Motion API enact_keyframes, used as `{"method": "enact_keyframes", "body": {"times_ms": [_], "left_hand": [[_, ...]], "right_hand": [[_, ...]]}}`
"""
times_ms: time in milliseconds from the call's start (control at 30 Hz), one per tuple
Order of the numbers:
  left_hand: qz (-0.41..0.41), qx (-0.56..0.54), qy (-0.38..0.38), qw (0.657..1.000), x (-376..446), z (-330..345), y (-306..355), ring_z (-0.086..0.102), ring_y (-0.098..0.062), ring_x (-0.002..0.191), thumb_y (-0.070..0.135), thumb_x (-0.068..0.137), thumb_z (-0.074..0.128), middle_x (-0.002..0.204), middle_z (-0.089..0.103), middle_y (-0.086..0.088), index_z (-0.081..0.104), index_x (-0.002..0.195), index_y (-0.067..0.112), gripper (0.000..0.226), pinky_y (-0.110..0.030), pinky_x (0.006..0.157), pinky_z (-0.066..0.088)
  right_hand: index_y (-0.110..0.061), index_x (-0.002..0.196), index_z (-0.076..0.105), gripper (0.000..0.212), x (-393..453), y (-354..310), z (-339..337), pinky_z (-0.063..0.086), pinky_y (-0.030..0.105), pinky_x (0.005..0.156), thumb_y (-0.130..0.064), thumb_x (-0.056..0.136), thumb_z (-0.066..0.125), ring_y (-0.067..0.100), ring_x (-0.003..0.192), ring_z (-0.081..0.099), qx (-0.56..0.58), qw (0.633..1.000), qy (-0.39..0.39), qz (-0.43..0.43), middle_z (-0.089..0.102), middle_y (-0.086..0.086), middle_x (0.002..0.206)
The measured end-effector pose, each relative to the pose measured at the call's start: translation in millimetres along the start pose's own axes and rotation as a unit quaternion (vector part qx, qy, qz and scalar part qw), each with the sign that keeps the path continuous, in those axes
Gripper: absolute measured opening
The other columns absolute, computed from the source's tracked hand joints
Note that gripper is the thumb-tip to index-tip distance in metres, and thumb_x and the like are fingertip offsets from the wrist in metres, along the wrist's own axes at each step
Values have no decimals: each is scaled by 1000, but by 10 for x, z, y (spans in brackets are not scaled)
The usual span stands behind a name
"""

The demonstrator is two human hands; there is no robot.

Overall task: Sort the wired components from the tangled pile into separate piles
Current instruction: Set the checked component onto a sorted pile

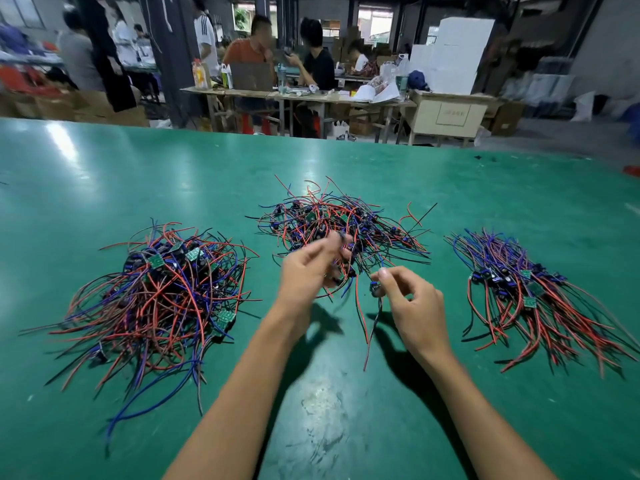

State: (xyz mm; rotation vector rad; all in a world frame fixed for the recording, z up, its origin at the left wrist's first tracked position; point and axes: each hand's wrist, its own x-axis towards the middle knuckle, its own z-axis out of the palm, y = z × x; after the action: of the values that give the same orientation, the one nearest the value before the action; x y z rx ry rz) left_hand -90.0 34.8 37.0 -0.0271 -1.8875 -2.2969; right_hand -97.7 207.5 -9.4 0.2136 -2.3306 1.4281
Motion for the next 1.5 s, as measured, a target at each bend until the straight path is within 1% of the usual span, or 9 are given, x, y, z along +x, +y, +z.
{"method": "enact_keyframes", "body": {"times_ms": [200,333,433,600,667,733,833,1167,1500], "left_hand": [[212,150,362,895,93,-784,481,65,-14,69,48,97,60,82,74,6,75,108,25,29,-34,67,57],[57,422,508,749,38,-1199,374,52,-38,114,51,96,49,115,69,-19,71,123,22,45,-48,98,37],[-23,397,537,744,-12,-1201,340,37,-39,130,45,98,44,133,55,-17,66,127,19,45,-48,104,23],[229,415,561,678,-29,-838,374,51,-30,109,29,94,50,120,60,-6,67,114,22,27,-32,83,27],[349,393,395,753,-38,-547,298,58,-23,87,26,95,53,95,68,0,71,100,20,19,-35,82,44],[264,348,155,886,-96,-228,192,66,-18,74,38,99,53,77,72,7,76,91,20,30,-40,73,53],[135,268,-42,953,-156,73,8,66,-5,65,40,99,61,70,72,13,80,91,18,30,-25,65,52],[-45,49,-33,997,-91,-99,71,69,-14,69,20,98,62,92,79,-7,76,93,12,17,-19,60,47],[-67,-196,26,978,9,-454,255,66,-5,69,38,97,59,102,78,7,81,95,25,25,-26,77,50]], "right_hand": [[-35,103,75,26,10,51,11,42,34,87,-53,87,67,20,109,55,-292,954,-39,59,63,-7,101],[-34,89,77,12,26,22,5,40,28,70,-43,86,69,21,90,66,-254,965,-5,70,74,-13,90],[-34,87,78,11,38,9,-37,44,27,68,-42,88,72,13,78,67,-176,982,7,70,72,-17,78],[-31,87,76,8,74,-100,-36,51,18,70,-25,92,74,3,70,64,89,994,16,62,75,-11,78],[-29,90,75,10,66,-162,-10,52,14,72,-20,92,74,4,74,65,186,980,14,67,75,-11,78],[-27,91,75,7,46,-205,4,51,15,71,-20,91,74,4,73,64,207,977,10,49,76,-11,79],[-29,91,75,5,-19,-211,9,46,14,62,-24,90,77,1,62,58,109,993,16,-34,75,-15,83],[-35,95,75,10,-41,-161,27,53,34,63,-30,94,67,9,65,65,104,994,44,-16,75,-10,78],[-34,90,76,19,-21,101,-13,45,33,81,-52,85,73,22,105,59,-269,959,-27,82,63,-6,100]]}}
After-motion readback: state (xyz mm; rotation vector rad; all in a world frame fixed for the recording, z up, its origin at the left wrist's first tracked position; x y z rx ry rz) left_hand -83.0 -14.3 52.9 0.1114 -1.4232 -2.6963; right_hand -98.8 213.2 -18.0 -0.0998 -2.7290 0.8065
